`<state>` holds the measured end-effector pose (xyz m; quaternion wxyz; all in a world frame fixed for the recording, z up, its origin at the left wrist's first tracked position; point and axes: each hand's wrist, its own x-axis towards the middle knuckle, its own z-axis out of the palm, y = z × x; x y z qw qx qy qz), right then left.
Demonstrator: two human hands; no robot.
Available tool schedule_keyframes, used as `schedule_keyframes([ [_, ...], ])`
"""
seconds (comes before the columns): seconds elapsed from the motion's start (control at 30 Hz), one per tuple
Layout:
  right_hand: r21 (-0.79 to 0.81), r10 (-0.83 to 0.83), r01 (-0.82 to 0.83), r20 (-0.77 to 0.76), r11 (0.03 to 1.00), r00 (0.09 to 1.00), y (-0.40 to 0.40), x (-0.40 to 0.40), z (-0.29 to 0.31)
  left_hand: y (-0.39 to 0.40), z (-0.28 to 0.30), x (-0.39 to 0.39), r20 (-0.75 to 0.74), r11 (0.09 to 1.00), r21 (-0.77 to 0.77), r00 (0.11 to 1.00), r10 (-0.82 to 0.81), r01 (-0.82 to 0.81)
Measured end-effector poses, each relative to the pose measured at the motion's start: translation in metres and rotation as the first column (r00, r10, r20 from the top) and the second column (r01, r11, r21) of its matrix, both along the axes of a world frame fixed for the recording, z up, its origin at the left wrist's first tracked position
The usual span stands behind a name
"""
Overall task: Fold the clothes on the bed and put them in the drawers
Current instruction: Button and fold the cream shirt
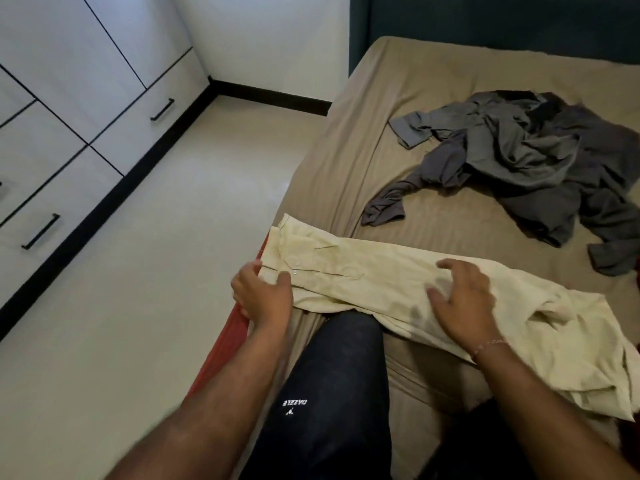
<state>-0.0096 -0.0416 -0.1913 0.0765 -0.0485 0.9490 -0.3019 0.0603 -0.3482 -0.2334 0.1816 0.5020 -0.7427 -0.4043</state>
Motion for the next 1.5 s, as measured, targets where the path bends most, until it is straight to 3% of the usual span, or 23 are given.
schedule_keyframes([
  [0.03,-0.032,0.062,-0.061,0.021,0.998,0.998,-0.023,0.005,0.002,0.008,-0.002,0.012,-0.059,0.969,0.240,0.996,0.070,-0.054],
  [0.1,-0.151,0.193,-0.178,0.095,0.972,0.976,-0.065,0.007,0.004,0.023,-0.002,0.028,0.031,0.659,0.739,0.984,0.176,-0.141],
  [0.13,-0.235,0.244,-0.205,0.151,0.950,0.958,-0.086,0.007,0.005,0.024,-0.004,0.034,0.075,0.518,0.844,0.987,0.144,-0.140],
  [0.2,-0.364,0.284,-0.176,0.270,0.915,0.920,-0.120,0.005,0.006,0.019,-0.019,0.039,0.025,0.396,0.915,0.992,0.124,-0.073],
  [0.3,-0.385,0.305,-0.156,0.364,0.910,0.880,-0.156,0.002,-0.004,0.007,-0.034,0.036,-0.152,0.347,0.936,0.952,0.267,0.052],
  [0.47,-0.384,0.299,-0.116,0.461,0.916,0.836,-0.173,-0.004,-0.024,-0.002,-0.041,0.007,-0.401,0.375,0.889,0.839,0.367,0.262],
  [0.6,-0.545,0.249,0.140,0.578,0.827,0.777,-0.167,-0.011,-0.022,-0.001,-0.035,-0.018,-0.330,0.514,0.853,0.859,0.393,0.092],
  [0.73,-0.655,0.220,0.362,0.633,0.663,0.743,-0.144,-0.018,-0.015,0.008,-0.028,-0.034,-0.375,0.767,0.629,0.914,0.155,0.128],
  [0.8,-0.706,0.231,0.456,0.646,0.542,0.727,-0.131,-0.020,-0.013,0.025,-0.015,-0.038,-0.401,0.838,0.468,0.912,-0.083,0.282],
  [0.87,-0.749,0.267,0.550,0.653,0.370,0.709,-0.116,-0.018,-0.015,0.047,-0.005,-0.038,-0.489,0.806,0.236,0.783,-0.384,0.543],
  [0.9,-0.753,0.286,0.604,0.658,0.260,0.697,-0.107,-0.016,-0.018,0.058,-0.004,-0.038,-0.476,0.736,0.078,0.674,-0.565,0.673],
  [0.97,-0.720,0.260,0.690,0.682,0.078,0.683,-0.085,-0.010,-0.023,0.079,-0.008,-0.042,-0.229,0.451,-0.173,0.410,-0.883,0.876],
  [1.03,-0.655,0.084,0.755,0.754,0.032,0.651,-0.063,-0.006,-0.030,0.099,-0.012,-0.043,0.163,0.108,-0.145,0.131,-0.978,0.984],
  [1.07,-0.618,-0.054,0.784,0.782,0.062,0.621,-0.054,-0.005,-0.034,0.106,-0.015,-0.043,0.285,-0.008,-0.054,0.008,-0.958,0.999],
  [1.1,-0.579,-0.196,0.810,0.787,0.094,0.585,-0.042,-0.004,-0.039,0.113,-0.017,-0.041,0.313,-0.058,0.020,-0.061,-0.948,0.998],
  [1.13,-0.562,-0.311,0.817,0.760,0.127,0.571,-0.029,-0.003,-0.044,0.119,-0.018,-0.040,0.258,-0.028,0.041,-0.038,-0.965,0.999],
  [1.17,-0.554,-0.409,0.811,0.706,0.187,0.577,-0.020,-0.001,-0.045,0.119,-0.019,-0.039,0.141,0.107,0.020,0.103,-0.985,0.994],
  [1.23,-0.504,-0.577,0.764,0.508,0.403,0.640,-0.008,0.011,-0.041,0.118,-0.022,-0.041,-0.094,0.550,0.003,0.547,-0.832,0.835],
  [1.27,-0.468,-0.607,0.707,0.373,0.530,0.702,-0.008,0.019,-0.038,0.112,-0.024,-0.046,-0.108,0.713,0.049,0.714,-0.692,0.699],
  [1.3,-0.447,-0.578,0.619,0.244,0.646,0.779,-0.008,0.028,-0.034,0.107,-0.025,-0.050,-0.059,0.797,0.130,0.807,-0.588,0.590],
  [1.33,-0.449,-0.505,0.511,0.144,0.733,0.851,-0.012,0.034,-0.032,0.100,-0.026,-0.055,0.020,0.819,0.242,0.841,-0.540,0.520],
  [1.4,-0.513,-0.299,0.300,0.088,0.804,0.950,-0.021,0.041,-0.029,0.095,-0.027,-0.063,0.087,0.762,0.405,0.809,-0.582,0.505],
  [1.5,-0.532,-0.066,0.150,0.173,0.833,0.983,-0.033,0.038,-0.027,0.097,-0.015,-0.070,0.007,0.711,0.404,0.775,-0.632,0.576],
])
